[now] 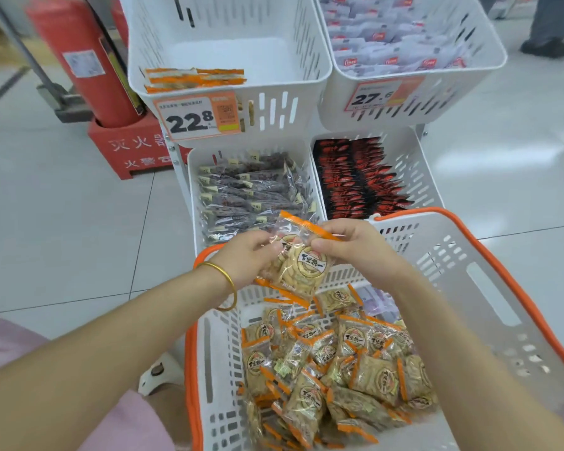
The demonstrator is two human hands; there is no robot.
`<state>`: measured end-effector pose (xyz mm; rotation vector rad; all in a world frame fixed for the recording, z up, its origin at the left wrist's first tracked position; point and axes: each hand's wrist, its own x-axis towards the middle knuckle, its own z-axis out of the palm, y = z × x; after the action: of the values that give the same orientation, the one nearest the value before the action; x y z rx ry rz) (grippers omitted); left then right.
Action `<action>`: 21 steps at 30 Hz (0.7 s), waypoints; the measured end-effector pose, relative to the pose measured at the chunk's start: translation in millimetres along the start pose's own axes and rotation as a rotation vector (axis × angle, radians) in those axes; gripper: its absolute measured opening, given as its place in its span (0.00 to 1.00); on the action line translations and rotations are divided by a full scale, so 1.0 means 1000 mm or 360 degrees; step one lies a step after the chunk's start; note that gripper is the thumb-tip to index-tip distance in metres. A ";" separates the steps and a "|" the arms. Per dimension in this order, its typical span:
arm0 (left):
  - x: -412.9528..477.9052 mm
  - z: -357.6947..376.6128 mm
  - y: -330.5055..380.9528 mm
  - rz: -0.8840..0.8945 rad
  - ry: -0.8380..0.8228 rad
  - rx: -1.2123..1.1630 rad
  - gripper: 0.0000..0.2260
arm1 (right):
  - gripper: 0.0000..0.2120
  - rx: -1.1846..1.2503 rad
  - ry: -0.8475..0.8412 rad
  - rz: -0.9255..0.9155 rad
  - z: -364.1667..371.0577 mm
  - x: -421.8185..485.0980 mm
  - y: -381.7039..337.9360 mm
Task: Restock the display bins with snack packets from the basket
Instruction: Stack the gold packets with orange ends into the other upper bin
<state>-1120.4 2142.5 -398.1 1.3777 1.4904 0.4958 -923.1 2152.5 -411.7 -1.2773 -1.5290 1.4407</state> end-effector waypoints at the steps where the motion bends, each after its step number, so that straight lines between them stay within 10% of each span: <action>1: -0.001 -0.003 0.000 -0.0010 -0.0002 -0.0090 0.22 | 0.06 0.0013 0.0033 -0.0018 -0.001 -0.001 -0.003; 8: -0.009 -0.009 0.018 -0.0057 -0.0082 -0.0656 0.18 | 0.04 0.0007 0.0287 -0.0147 0.009 0.010 -0.028; 15: -0.006 -0.038 0.033 0.0216 0.0005 -0.0228 0.22 | 0.10 -0.0065 0.0282 -0.0302 0.019 0.036 -0.081; 21: 0.014 -0.096 0.067 0.0600 0.0146 -0.0149 0.37 | 0.18 0.0049 -0.0393 -0.0076 0.012 0.083 -0.161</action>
<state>-1167.0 2204.2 -308.6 1.5851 1.2628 0.8638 -992.1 2241.6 -269.2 -1.0687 -1.6770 1.6322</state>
